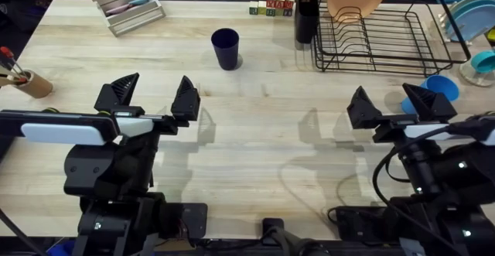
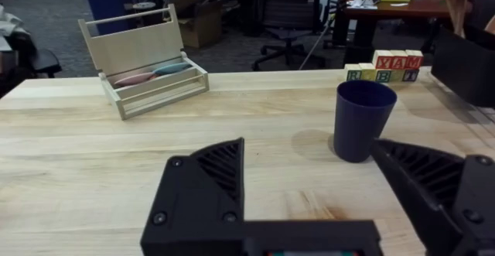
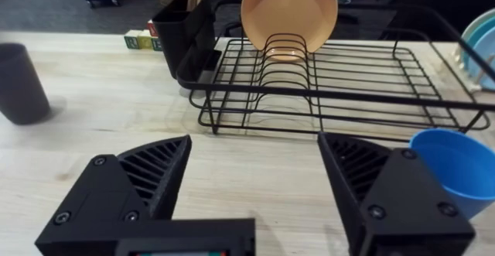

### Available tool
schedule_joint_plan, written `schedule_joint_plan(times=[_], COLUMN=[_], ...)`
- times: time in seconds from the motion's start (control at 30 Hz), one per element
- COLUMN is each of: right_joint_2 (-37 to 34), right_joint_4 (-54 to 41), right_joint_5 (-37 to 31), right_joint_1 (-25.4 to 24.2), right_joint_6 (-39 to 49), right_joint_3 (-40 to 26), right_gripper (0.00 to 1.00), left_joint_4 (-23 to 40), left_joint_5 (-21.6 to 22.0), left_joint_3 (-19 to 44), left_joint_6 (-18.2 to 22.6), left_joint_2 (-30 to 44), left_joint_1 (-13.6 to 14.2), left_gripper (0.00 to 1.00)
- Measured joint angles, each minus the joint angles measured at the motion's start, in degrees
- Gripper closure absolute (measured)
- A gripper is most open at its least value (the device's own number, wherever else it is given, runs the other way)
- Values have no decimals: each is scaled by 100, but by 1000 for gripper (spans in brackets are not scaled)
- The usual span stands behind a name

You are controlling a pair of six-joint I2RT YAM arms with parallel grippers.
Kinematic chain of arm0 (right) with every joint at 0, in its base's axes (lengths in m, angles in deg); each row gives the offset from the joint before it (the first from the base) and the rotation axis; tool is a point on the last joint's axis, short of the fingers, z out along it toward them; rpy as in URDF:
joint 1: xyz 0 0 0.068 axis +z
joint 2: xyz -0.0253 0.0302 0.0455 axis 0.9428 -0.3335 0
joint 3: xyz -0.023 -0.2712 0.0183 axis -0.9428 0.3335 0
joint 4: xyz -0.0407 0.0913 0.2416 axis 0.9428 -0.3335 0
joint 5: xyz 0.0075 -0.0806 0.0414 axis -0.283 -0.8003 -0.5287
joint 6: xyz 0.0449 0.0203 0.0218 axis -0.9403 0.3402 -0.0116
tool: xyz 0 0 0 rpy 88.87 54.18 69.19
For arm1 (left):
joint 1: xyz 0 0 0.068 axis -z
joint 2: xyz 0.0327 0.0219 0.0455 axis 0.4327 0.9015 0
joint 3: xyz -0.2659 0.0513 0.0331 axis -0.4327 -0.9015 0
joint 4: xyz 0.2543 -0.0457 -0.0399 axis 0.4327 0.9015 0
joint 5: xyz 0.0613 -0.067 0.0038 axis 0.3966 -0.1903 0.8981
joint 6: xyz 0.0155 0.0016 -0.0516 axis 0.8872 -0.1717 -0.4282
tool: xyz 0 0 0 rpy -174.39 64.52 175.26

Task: Pick up the cup on the table and put them onto the rack.

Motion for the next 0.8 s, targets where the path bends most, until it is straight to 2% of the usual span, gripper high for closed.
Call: schedule_joint_plan(times=[0.5, 0.6, 0.73, 0.77, 0.8], right_joint_2=[0, -2, -95, -421, -572], right_joint_4=[264, 124, -742, -1425, -1651], right_joint_5=[-155, -172, -179, -228, -267], right_joint_1=[0, 0, 0, 0, 0], right_joint_6=[20, 20, 31, 115, 147], right_joint_3=[9, -57, -665, -1527, -1846], right_gripper=[9, 9, 9, 9, 9], left_joint_4=[-27, 279, 1291, 1921, 2082], left_joint_5=[2, 26, 127, 181, 188], left_joint_3=[4, 132, 877, 1780, 2085], left_joint_6=[20, 7, -58, -79, -83], left_joint_2=[0, 0, 102, 472, 645], left_joint_1=[0, -1, -2, -2, 0], left_gripper=[8, 8, 8, 8, 8])
